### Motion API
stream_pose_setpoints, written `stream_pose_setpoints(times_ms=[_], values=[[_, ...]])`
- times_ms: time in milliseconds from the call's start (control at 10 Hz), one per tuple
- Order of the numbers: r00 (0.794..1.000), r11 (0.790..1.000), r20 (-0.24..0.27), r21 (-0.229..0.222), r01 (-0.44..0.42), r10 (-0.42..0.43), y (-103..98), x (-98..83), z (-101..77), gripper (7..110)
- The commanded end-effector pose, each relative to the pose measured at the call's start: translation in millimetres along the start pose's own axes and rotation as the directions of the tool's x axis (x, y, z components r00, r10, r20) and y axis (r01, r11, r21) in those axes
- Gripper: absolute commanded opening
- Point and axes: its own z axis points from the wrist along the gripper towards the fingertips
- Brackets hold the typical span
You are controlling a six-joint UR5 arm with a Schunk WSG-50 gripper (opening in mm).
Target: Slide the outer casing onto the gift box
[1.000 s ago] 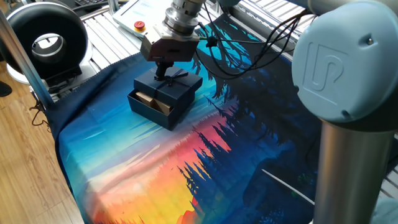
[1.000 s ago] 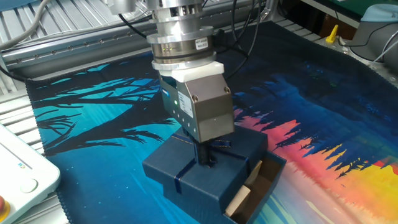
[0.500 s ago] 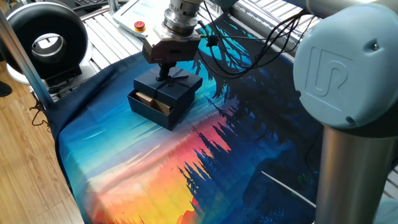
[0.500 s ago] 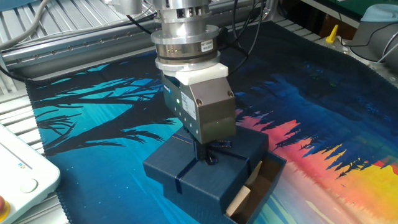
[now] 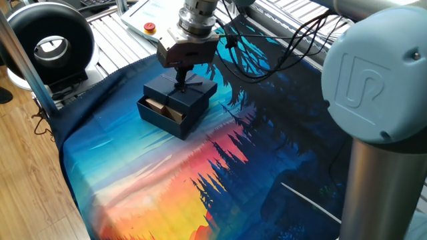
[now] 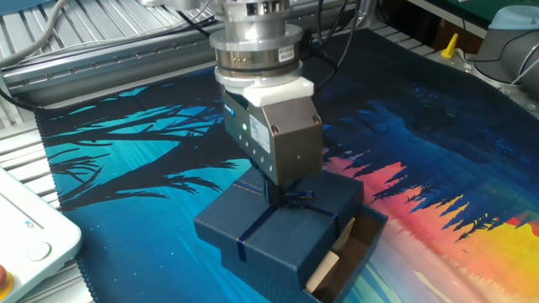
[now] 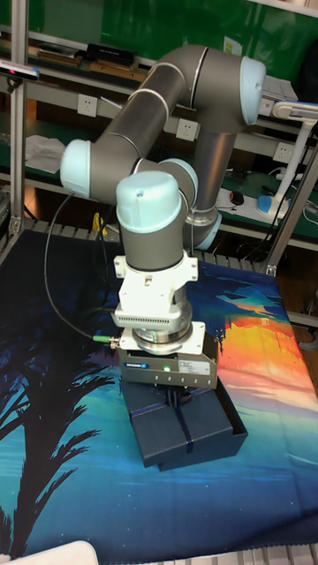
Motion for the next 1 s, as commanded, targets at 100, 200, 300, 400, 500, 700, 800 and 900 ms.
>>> stream_pose_setpoints(times_ms=[100,200,300,400,500,700,800,900], values=[[1.0,0.999,0.015,0.05,0.02,-0.021,-20.2,0.6,-14.3,7],[0.999,0.997,0.02,0.075,0.024,-0.026,-28.1,0.3,-17.1,7],[0.999,0.995,0.027,0.094,0.029,-0.032,-33.9,-0.5,-19.3,7],[0.998,0.992,0.033,0.118,0.041,-0.045,-42.2,-2.4,-22.4,7],[0.997,0.987,0.045,0.149,0.06,-0.067,-53.8,-7.6,-27.3,7],[0.991,0.974,0.074,0.208,0.094,-0.111,-75.7,-21.2,-34.5,7],[0.988,0.967,0.082,0.228,0.111,-0.132,-85.5,-27.8,-35.7,7],[0.985,0.962,0.084,0.243,0.124,-0.149,-94.5,-33.1,-36.0,7]])
